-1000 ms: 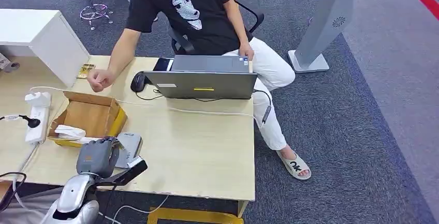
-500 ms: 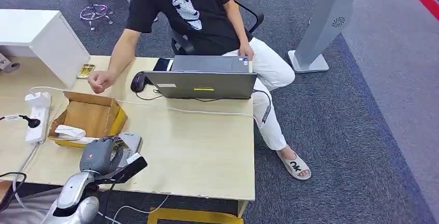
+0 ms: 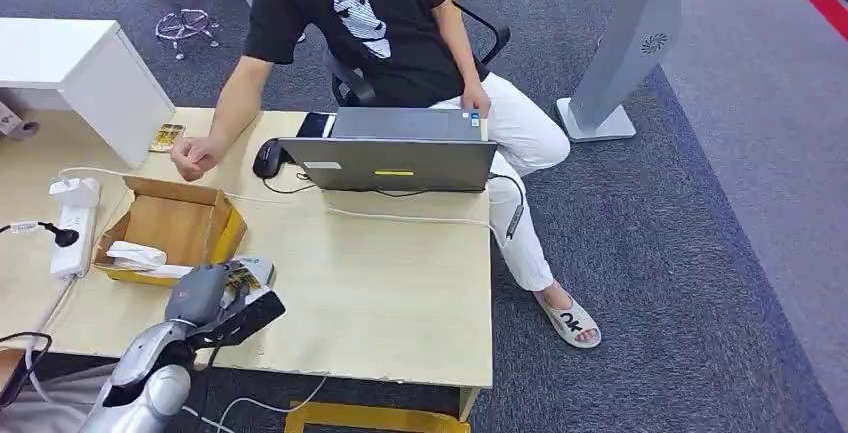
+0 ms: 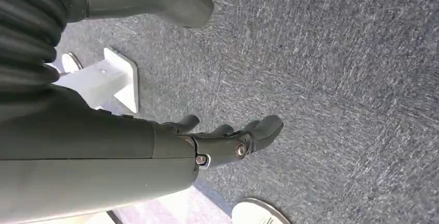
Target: Pass the card to the sensor for recognition and then transmit it.
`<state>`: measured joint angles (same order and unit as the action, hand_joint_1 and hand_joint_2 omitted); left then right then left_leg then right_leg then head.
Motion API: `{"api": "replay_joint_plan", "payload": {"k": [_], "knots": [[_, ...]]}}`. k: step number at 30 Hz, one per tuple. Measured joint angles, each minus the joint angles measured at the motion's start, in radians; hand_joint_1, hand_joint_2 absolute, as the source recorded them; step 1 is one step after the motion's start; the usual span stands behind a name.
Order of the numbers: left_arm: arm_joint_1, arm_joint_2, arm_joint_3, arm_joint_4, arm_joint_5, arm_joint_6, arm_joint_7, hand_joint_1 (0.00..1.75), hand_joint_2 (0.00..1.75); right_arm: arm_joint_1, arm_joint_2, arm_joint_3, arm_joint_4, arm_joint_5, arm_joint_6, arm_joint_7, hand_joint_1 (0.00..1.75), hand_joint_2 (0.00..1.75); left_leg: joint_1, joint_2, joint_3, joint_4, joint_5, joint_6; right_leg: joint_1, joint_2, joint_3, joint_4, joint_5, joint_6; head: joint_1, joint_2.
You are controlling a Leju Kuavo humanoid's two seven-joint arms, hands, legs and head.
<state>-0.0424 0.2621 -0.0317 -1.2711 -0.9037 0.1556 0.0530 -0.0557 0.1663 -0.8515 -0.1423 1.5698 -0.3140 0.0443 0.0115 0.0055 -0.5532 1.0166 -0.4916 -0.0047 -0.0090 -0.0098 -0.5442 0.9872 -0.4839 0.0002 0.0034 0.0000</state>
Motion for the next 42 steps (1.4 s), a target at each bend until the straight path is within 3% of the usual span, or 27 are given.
{"api": "replay_joint_plan", "payload": {"k": [6, 9, 13, 22, 28, 42], "knots": [[0.005, 0.0, 0.001, 0.0, 0.024, -0.02, 0.011, 1.75, 1.75, 0.0, 0.0, 0.0, -0.002, 0.0, 0.003, 0.001, 0.0, 1.75, 0.0, 0.0, 0.0, 0.0, 0.0, 0.0, 0.0, 0.001, -0.001, 0.0, 0.0, 0.0, -0.001, 0.0], [0.008, -0.006, 0.009, -0.014, 0.103, 0.055, -0.058, 1.75, 1.75, 0.001, 0.0, 0.0, -0.002, -0.003, 0.003, -0.003, 0.0, 1.75, 0.0, 0.0, -0.001, 0.0, 0.0, 0.0, 0.0, 0.0, -0.001, 0.0, 0.0, 0.0, 0.0, 0.0], [-0.012, -0.005, 0.029, -0.102, 0.154, 0.083, -0.075, 1.75, 1.75, 0.005, 0.0, 0.0, -0.004, -0.006, 0.0, -0.008, 0.0, 1.75, 0.0, 0.0, -0.001, 0.0, 0.0, 0.0, 0.0, 0.0, -0.001, 0.0, 0.0, 0.0, 0.0, 0.0], [-0.024, 0.001, 0.052, -0.169, 0.162, 0.084, -0.076, 1.75, 1.75, 0.006, 0.0, 0.0, -0.005, -0.006, 0.0, -0.012, 0.0, 1.75, 0.0, 0.0, -0.001, 0.0, 0.0, 0.0, 0.0, 0.001, -0.001, 0.0, 0.0, 0.0, 0.0, 0.0], [-0.053, 0.02, 0.073, -0.216, 0.191, 0.158, -0.115, 1.75, 1.75, 0.008, 0.0, 0.0, -0.006, -0.006, 0.005, -0.021, 0.0, 1.75, 0.0, 0.0, -0.001, 0.0, 0.0, 0.0, 0.0, 0.0, -0.001, 0.0, 0.0, 0.0, 0.0, 0.0], [-0.08, 0.053, 0.111, -0.267, 0.205, 0.2, -0.152, 1.75, 1.75, 0.007, 0.0, 0.0, -0.006, -0.006, 0.017, -0.024, 0.0, 1.75, 0.0, 0.0, -0.001, 0.0, 0.0, 0.0, 0.0, 0.001, -0.001, 0.0, 0.0, 0.0, 0.0, 0.0]]}}
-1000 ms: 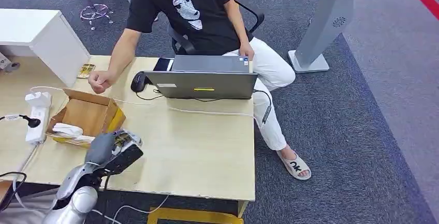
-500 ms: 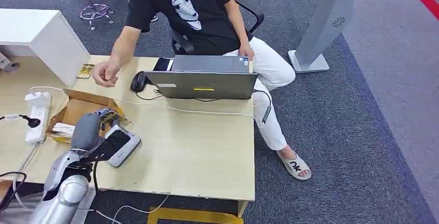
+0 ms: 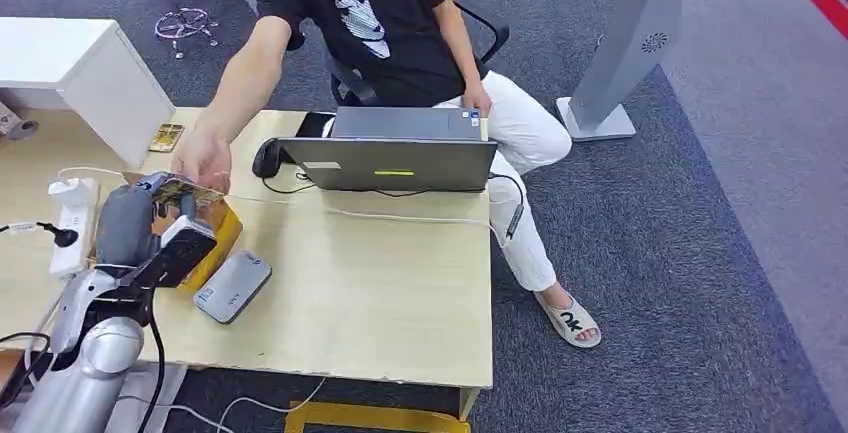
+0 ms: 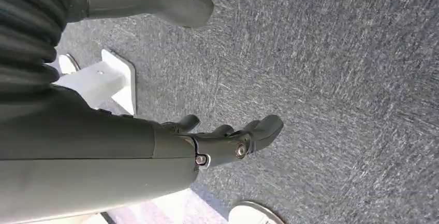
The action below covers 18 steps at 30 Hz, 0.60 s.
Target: Pass the card to the sensor for recognition and then transmit it.
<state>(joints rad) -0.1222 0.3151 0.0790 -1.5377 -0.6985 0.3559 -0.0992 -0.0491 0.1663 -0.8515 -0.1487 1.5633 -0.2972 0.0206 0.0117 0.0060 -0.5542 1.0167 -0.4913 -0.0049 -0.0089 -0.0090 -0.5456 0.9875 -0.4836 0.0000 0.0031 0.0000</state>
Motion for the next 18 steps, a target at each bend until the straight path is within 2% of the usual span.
{"api": "replay_joint_plan", "payload": {"k": [5, 8, 11, 12, 13, 15, 18], "knots": [[-0.004, 0.013, 0.009, -0.014, -0.004, 0.027, -0.009, 1.75, 1.75, 0.003, 0.0, 0.0, 0.0, 0.0, 0.004, 0.0, 0.0, 1.75, 0.0, 0.001, 0.0, 0.0, 0.0, 0.0, 0.0, 0.001, 0.0, 0.0, 0.0, 0.0, 0.0, 0.0], [-0.012, 0.037, 0.019, -0.027, -0.089, 0.05, 0.014, 1.75, 1.75, 0.005, 0.0, 0.0, 0.0, 0.0, 0.008, 0.001, 0.0, 1.75, 0.0, 0.003, 0.0, 0.0, 0.0, 0.0, 0.0, 0.002, -0.001, 0.0, 0.0, 0.0, 0.0, 0.0], [-0.032, 0.081, 0.032, -0.035, -0.156, 0.059, 0.05, 1.75, 1.75, 0.006, -0.001, 0.0, 0.0, 0.0, 0.011, 0.008, 0.0, 1.75, 0.0, 0.005, -0.001, 0.0, 0.0, 0.0, 0.0, 0.004, -0.003, 0.0, 0.0, 0.0, 0.0, 0.0], [-0.04, 0.09, 0.037, -0.036, -0.167, 0.058, 0.06, 1.54, 1.75, 0.006, -0.001, 0.0, 0.0, 0.0, 0.011, 0.008, 0.0, 1.75, 0.0, 0.005, -0.001, 0.0, 0.0, 0.0, 0.0, 0.004, -0.003, 0.0, 0.0, 0.0, 0.0, 0.0], [-0.049, 0.103, 0.044, -0.036, -0.182, 0.058, 0.073, 0.0, 1.75, 0.006, -0.002, 0.0, 0.0, 0.0, 0.013, 0.008, 0.0, 1.75, 0.001, 0.005, -0.001, 0.0, 0.0, 0.0, 0.0, 0.005, -0.003, 0.0, 0.0, 0.0, 0.0, 0.0], [-0.063, 0.117, 0.057, -0.036, -0.193, 0.067, 0.09, 0.0, 1.75, 0.007, -0.003, 0.0, -0.001, 0.0, 0.02, 0.009, 0.0, 1.75, 0.001, 0.006, -0.002, 0.0, 0.0, 0.0, 0.0, 0.006, -0.004, 0.0, 0.0, 0.0, 0.0, 0.0], [-0.084, 0.118, 0.083, -0.037, -0.204, 0.115, 0.109, 0.0, 1.75, 0.007, -0.003, 0.0, -0.001, -0.002, 0.026, 0.009, 0.0, 1.75, 0.0, 0.005, -0.002, 0.0, -0.001, 0.0, 0.0, 0.005, -0.003, 0.0, 0.0, 0.0, 0.0, 0.0]]}}
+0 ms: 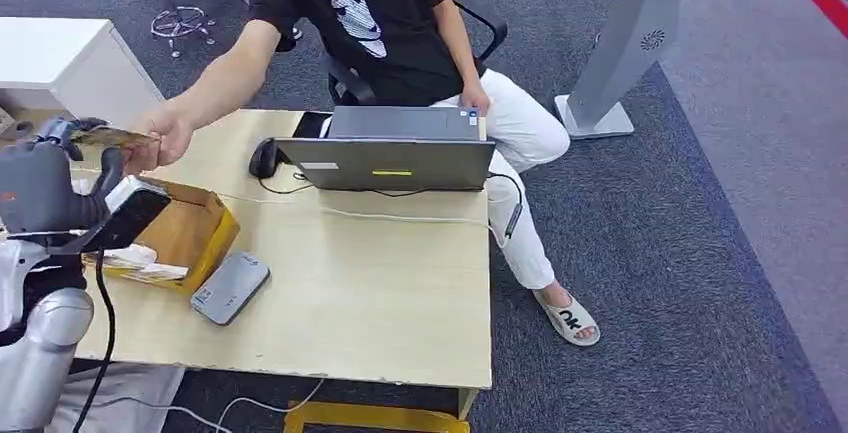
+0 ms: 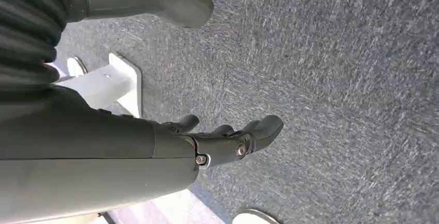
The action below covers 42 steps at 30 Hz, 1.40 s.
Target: Pass the card to the sensor for recognition and then transmit it.
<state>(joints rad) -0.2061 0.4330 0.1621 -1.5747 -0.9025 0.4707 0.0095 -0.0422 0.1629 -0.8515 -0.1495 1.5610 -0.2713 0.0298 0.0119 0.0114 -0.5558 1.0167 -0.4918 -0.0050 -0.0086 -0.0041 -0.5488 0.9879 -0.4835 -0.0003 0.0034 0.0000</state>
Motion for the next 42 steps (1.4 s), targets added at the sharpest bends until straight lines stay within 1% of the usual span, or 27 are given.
{"api": "replay_joint_plan", "payload": {"k": [3, 8, 13, 18, 21, 22, 24, 27, 29, 33, 35, 36, 37, 38, 39, 42], "knots": [[-0.002, 0.0, 0.007, 0.0, -0.003, 0.013, 0.01, 0.0, 1.75, -0.001, 0.0, 0.0, 0.0, -0.01, 0.003, 0.0, 0.0, 1.75, 0.0, 0.0, 0.0, 0.0, 0.0, 0.0, 0.0, 0.0, 0.0, 0.0, 0.0, 0.0, 0.0, 0.0], [0.008, -0.003, 0.01, 0.0, 0.002, 0.04, 0.008, 0.0, 1.75, 0.0, 0.0, 0.0, -0.001, -0.01, 0.003, 0.0, 0.0, 1.75, 0.0, 0.0, 0.001, 0.0, 0.0, 0.0, 0.0, 0.0, 0.001, 0.0, 0.001, 0.0, 0.0, 0.0], [0.015, -0.006, 0.012, 0.0, 0.017, 0.041, 0.006, 0.0, 1.75, 0.0, 0.0, 0.0, -0.002, -0.011, 0.003, 0.0, 0.0, 1.75, 0.0, 0.0, 0.001, 0.0, 0.0, 0.0, 0.0, 0.0, 0.001, 0.0, 0.002, -0.001, 0.0, 0.0], [0.042, -0.02, 0.014, -0.002, 0.018, 0.057, -0.018, 0.0, 1.75, 0.0, 0.0, 0.0, -0.002, -0.012, 0.006, 0.0, 0.0, 1.75, 0.0, 0.0, 0.001, 0.0, 0.0, 0.0, 0.0, 0.0, 0.001, 0.0, 0.002, -0.001, 0.0, 0.0], [0.081, -0.023, 0.014, -0.021, -0.006, 0.073, -0.044, 0.0, 1.75, 0.0, 0.0, 0.0, -0.002, -0.018, 0.011, 0.0, 0.0, 1.75, 0.0, 0.001, 0.001, 0.0, 0.0, 0.0, 0.0, 0.0, 0.001, 0.0, 0.001, -0.001, 0.0, 0.0], [0.098, -0.023, 0.014, -0.034, -0.013, 0.068, -0.05, 0.0, 1.75, 0.001, 0.0, 0.0, -0.002, -0.026, 0.013, 0.001, 0.0, 1.75, 0.0, 0.001, 0.001, 0.0, 0.0, 0.0, 0.0, 0.0, 0.001, 0.0, 0.001, -0.001, 0.0, 0.0], [0.15, -0.021, 0.013, -0.076, -0.051, 0.028, -0.049, 0.0, 1.75, 0.002, 0.0, 0.0, -0.002, -0.039, 0.017, 0.005, 0.0, 1.75, 0.0, 0.001, 0.001, 0.0, 0.0, 0.0, 0.0, 0.001, 0.0, 0.0, 0.001, -0.001, 0.0, 0.0], [0.245, -0.012, 0.009, -0.161, -0.112, -0.071, -0.01, 0.0, 1.75, 0.006, 0.002, -0.003, -0.006, -0.066, 0.026, 0.008, 0.0, 1.75, 0.0, 0.002, 0.0, 0.0, 0.0, 0.0, 0.0, 0.002, 0.0, 0.0, 0.001, -0.001, 0.0, 0.0], [0.305, -0.002, 0.005, -0.213, -0.143, -0.093, 0.009, 0.0, 1.75, 0.009, 0.005, -0.005, -0.01, -0.069, 0.028, 0.009, 0.0, 1.75, 0.0, 0.002, 0.0, 0.0, 0.0, 0.0, 0.0, 0.001, -0.001, 0.0, 0.001, -0.001, -0.001, 0.0], [0.38, 0.017, 0.003, -0.282, -0.164, -0.125, 0.028, 0.0, 1.75, 0.009, 0.01, -0.013, -0.018, -0.085, 0.029, 0.005, 0.0, 1.75, 0.0, 0.002, 0.0, 0.0, 0.0, 0.0, 0.0, 0.001, 0.0, 0.0, 0.001, -0.001, -0.001, 0.0], [0.406, 0.024, 0.003, -0.309, -0.166, -0.129, 0.029, 0.0, 1.75, 0.011, 0.012, -0.019, -0.021, -0.086, 0.03, 0.003, 0.0, 1.75, 0.0, 0.001, 0.0, 0.0, 0.0, 0.0, 0.0, 0.0, 0.0, 0.0, 0.001, -0.001, 0.0, 0.0], [0.416, 0.026, 0.003, -0.319, -0.165, -0.145, 0.035, 0.0, 1.75, 0.011, 0.013, -0.022, -0.022, -0.088, 0.029, 0.003, 0.0, 1.75, 0.0, 0.001, 0.0, 0.0, 0.0, 0.0, 0.0, 0.0, 0.0, 0.0, 0.001, -0.001, 0.0, 0.0], [0.429, 0.032, 0.002, -0.329, -0.161, -0.179, 0.049, 0.0, 1.75, 0.011, 0.014, -0.024, -0.024, -0.098, 0.029, 0.001, 0.0, 1.75, 0.001, 0.001, 0.0, 0.0, 0.0, 0.0, 0.0, 0.0, 0.001, 0.0, 0.001, -0.001, 0.0, 0.0], [0.455, 0.04, 0.002, -0.344, -0.157, -0.216, 0.063, 0.0, 1.75, 0.011, 0.016, -0.028, -0.027, -0.106, 0.029, 0.001, 0.0, 1.75, 0.001, 0.002, 0.001, 0.0, 0.0, 0.0, 0.0, 0.001, 0.001, 0.0, 0.001, -0.002, 0.0, 0.0], [0.484, 0.051, 0.002, -0.362, -0.151, -0.239, 0.073, 0.0, 1.75, 0.013, 0.018, -0.031, -0.031, -0.108, 0.029, 0.0, 0.0, 1.75, 0.001, 0.004, 0.001, 0.0, 0.0, 0.0, 0.0, 0.002, 0.0, 0.0, 0.001, -0.002, 0.0, 0.0], [0.538, 0.065, 0.003, -0.396, -0.144, -0.26, 0.082, 0.0, 1.75, 0.019, 0.022, -0.041, -0.039, -0.118, 0.029, 0.0, 0.0, 1.75, 0.001, 0.001, 0.001, 0.0, 0.0, 0.0, 0.0, 0.0, 0.0, 0.0, 0.001, -0.002, 0.0, 0.0]]}}
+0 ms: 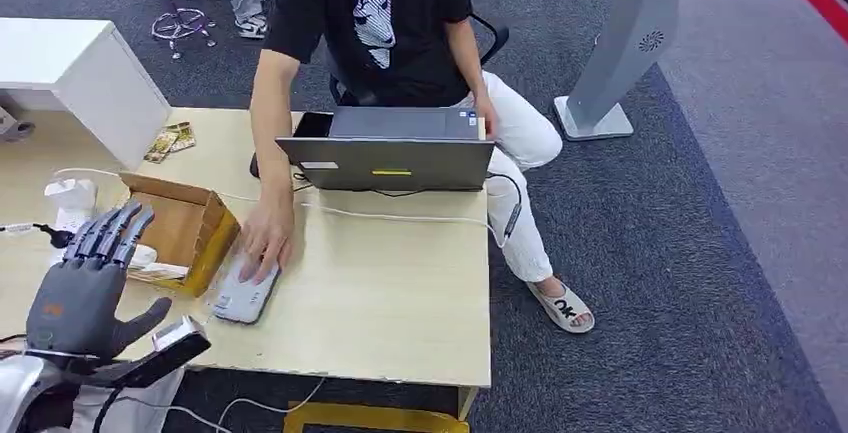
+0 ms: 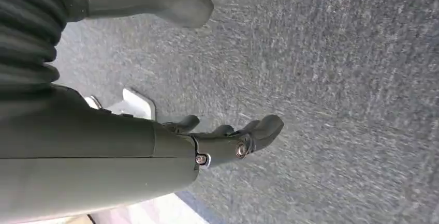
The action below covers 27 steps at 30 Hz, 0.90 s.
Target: Pass the card to the sensor for recognition and then transmit it.
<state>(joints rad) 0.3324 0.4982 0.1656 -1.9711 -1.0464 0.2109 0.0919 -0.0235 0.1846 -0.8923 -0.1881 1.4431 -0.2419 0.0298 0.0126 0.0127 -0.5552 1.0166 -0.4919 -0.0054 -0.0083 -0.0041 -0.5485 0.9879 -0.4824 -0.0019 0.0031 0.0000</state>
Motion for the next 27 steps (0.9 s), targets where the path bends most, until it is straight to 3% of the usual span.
{"api": "replay_joint_plan", "payload": {"k": [4, 7, 12, 27], "knots": [[0.033, 0.008, 0.002, -0.025, 0.003, -0.012, 0.006, 0.0, 1.75, 0.0, 0.004, -0.007, -0.007, 0.0, 0.0, 0.0, 0.0, 1.75, 0.0, -0.001, 0.0, 0.0, 0.0, 0.0, 0.0, 0.0, 0.001, 0.0, 0.0, 0.0, 0.0, 0.0], [0.084, 0.013, 0.014, -0.048, 0.005, -0.066, 0.048, 0.0, 1.75, 0.005, 0.007, -0.012, -0.02, -0.006, -0.003, 0.009, 0.0, 1.75, 0.0, 0.001, 0.0, 0.0, 0.0, 0.0, 0.0, 0.001, 0.001, 0.0, 0.0, 0.0, 0.0, 0.0], [0.135, 0.01, 0.054, -0.063, -0.001, -0.095, 0.07, 0.0, 1.75, 0.019, 0.021, -0.014, -0.056, -0.005, 0.016, 0.018, 0.0, 1.75, 0.0, -0.002, 0.0, 0.0, 0.0, 0.0, 0.0, -0.002, 0.001, 0.0, 0.0, 0.0, 0.0, 0.0], [0.154, -0.058, 0.197, -0.036, -0.011, -0.176, 0.073, 0.0, 1.75, 0.031, 0.036, -0.014, -0.13, 0.017, 0.045, 0.021, 0.0, 1.75, 0.0, -0.003, 0.0, 0.0, 0.0, 0.0, 0.0, -0.003, 0.002, 0.0, 0.0, 0.0, 0.0, 0.0]]}}
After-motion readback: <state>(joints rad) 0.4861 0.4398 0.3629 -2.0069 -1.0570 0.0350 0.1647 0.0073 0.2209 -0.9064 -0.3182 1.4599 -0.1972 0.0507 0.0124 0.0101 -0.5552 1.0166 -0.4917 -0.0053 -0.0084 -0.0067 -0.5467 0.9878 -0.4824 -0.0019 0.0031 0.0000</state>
